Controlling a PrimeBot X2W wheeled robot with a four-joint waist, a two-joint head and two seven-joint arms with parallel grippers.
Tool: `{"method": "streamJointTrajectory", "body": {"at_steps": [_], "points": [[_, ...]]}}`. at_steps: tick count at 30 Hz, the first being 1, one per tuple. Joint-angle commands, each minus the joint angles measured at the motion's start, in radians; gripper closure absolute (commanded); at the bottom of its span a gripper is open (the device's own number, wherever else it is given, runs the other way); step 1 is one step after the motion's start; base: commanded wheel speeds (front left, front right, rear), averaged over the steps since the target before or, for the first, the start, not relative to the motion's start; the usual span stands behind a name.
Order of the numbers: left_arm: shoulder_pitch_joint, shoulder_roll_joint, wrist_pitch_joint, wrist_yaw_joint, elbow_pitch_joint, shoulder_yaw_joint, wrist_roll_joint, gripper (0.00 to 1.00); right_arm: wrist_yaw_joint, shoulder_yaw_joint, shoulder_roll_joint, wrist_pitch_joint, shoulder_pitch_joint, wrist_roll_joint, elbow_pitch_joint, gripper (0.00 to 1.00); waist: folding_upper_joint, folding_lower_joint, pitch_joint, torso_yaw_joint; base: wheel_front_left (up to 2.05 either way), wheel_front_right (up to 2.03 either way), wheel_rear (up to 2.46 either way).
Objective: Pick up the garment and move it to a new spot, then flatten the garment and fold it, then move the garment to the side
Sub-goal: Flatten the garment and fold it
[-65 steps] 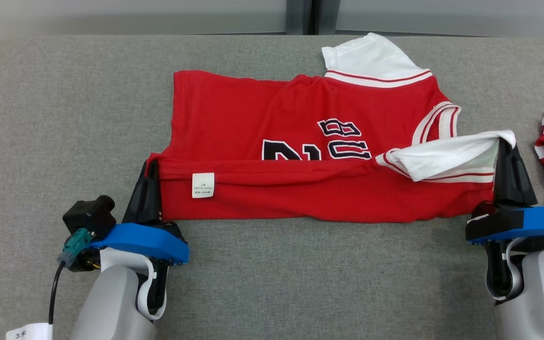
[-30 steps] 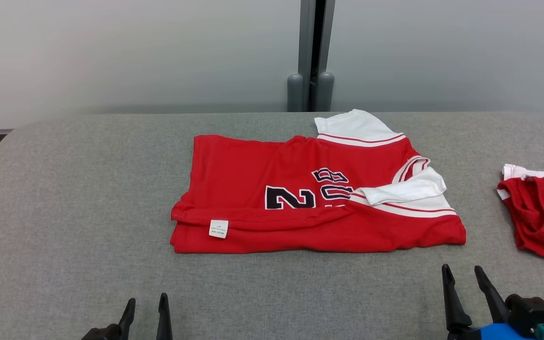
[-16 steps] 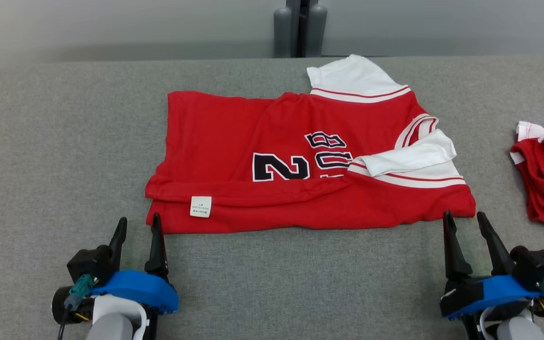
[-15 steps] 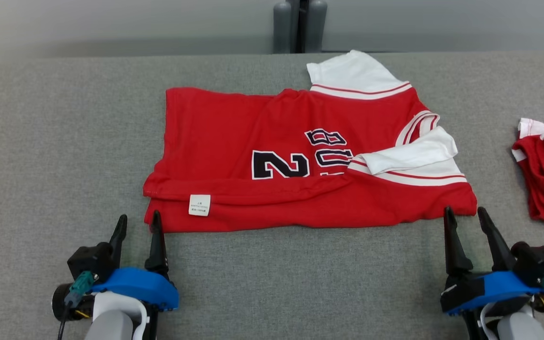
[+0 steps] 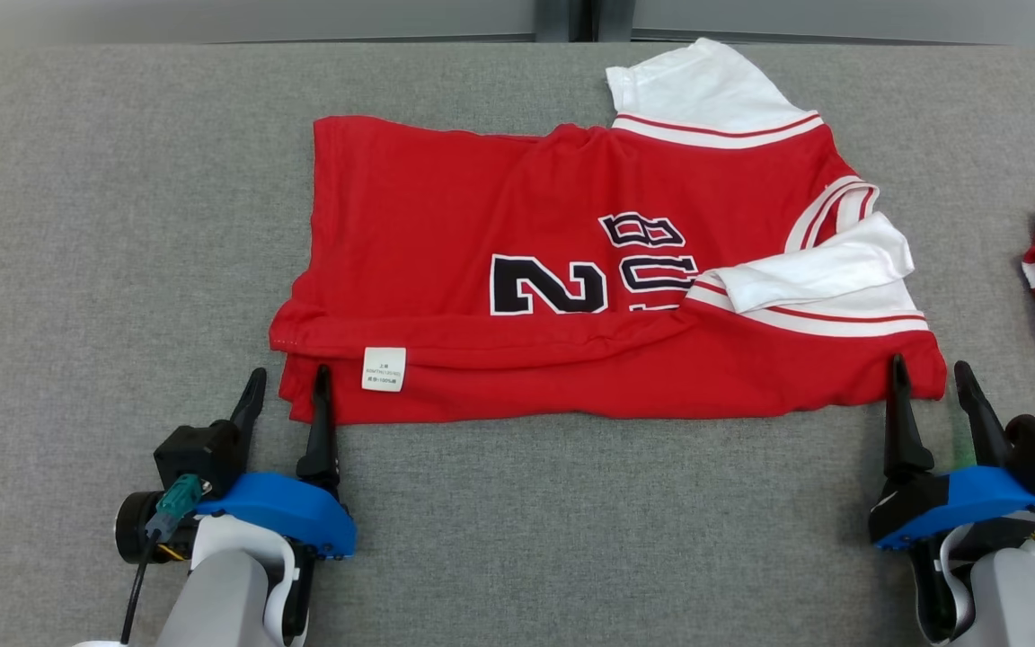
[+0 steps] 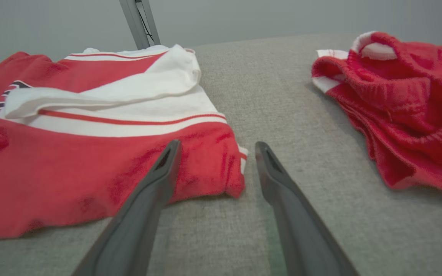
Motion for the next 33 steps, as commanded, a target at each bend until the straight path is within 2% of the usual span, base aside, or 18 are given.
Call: {"method": "streamJointTrajectory", "body": {"at_steps": [1,6,7,8,9,10,11,14,18,20,21,27,33], "points": [[0.029,-0.002,0.019,-0.008,0.050,-0.016,-0.007,0.00,0.000,-0.014,-0.001,-0.003,-0.027,-0.013,0.032,0.00,0.0000,0.0000,0.002,0.005,0.00,0.00,0.00],[0.044,-0.007,0.019,-0.009,0.072,-0.056,-0.033,0.00,0.000,-0.034,0.000,0.005,-0.047,-0.041,0.203,0.00,0.0000,0.0000,0.000,0.013,0.00,0.00,0.00],[0.045,-0.009,0.020,-0.009,0.081,-0.071,-0.042,0.00,-0.001,-0.032,0.001,0.007,-0.054,-0.041,0.228,0.22,0.0000,0.0000,-0.001,0.015,0.00,0.00,0.00],[0.046,-0.010,0.022,-0.009,0.088,-0.089,-0.055,0.00,-0.001,-0.025,0.002,0.007,-0.061,-0.036,0.246,0.94,0.0000,0.0000,-0.002,0.015,0.00,0.00,0.00],[0.049,-0.013,0.024,-0.009,0.103,-0.117,-0.066,0.10,-0.001,-0.021,0.003,0.008,-0.067,-0.030,0.257,1.00,0.0000,0.0000,-0.004,0.015,0.00,0.00,0.00],[0.049,-0.016,0.026,-0.009,0.116,-0.144,-0.078,0.68,-0.001,-0.015,0.006,0.008,-0.068,-0.022,0.263,1.00,0.0000,0.0000,-0.005,0.014,0.00,0.00,0.00],[0.050,-0.017,0.026,-0.010,0.123,-0.168,-0.097,1.00,-0.001,-0.012,0.006,0.008,-0.069,-0.012,0.262,1.00,0.0000,0.0000,-0.007,0.014,0.00,0.00,0.00],[0.050,-0.004,0.026,-0.011,0.128,-0.224,-0.151,1.00,-0.001,-0.001,0.004,0.005,-0.064,0.013,0.227,1.00,0.0000,0.0000,-0.018,0.011,0.00,0.00,0.00],[0.036,0.026,0.017,-0.010,0.056,-0.231,-0.208,1.00,0.000,0.001,-0.001,-0.001,-0.054,0.045,0.154,1.00,0.0000,0.0000,-0.051,0.014,0.00,0.00,0.00],[0.026,0.034,0.014,-0.009,0.031,-0.220,-0.215,1.00,0.000,-0.001,-0.002,-0.001,-0.054,0.057,0.137,1.00,0.0000,0.0000,-0.061,0.015,0.00,0.00,0.00],[0.006,0.047,0.010,-0.007,-0.025,-0.187,-0.225,1.00,0.000,-0.001,-0.001,-0.001,-0.056,0.078,0.107,1.00,0.0000,0.0000,-0.084,0.016,0.00,0.00,0.00],[-0.018,0.061,0.009,-0.006,-0.149,-0.088,-0.218,1.00,0.000,-0.017,-0.003,-0.002,-0.091,0.112,0.033,1.00,0.0000,0.0000,-0.169,0.021,0.00,0.00,0.00],[0.048,0.055,0.009,-0.006,-0.150,-0.050,-0.183,1.00,-0.001,-0.022,-0.003,-0.001,-0.032,0.129,0.013,1.00,0.0000,0.0000,-0.235,0.025,0.00,0.00,0.00]]}}
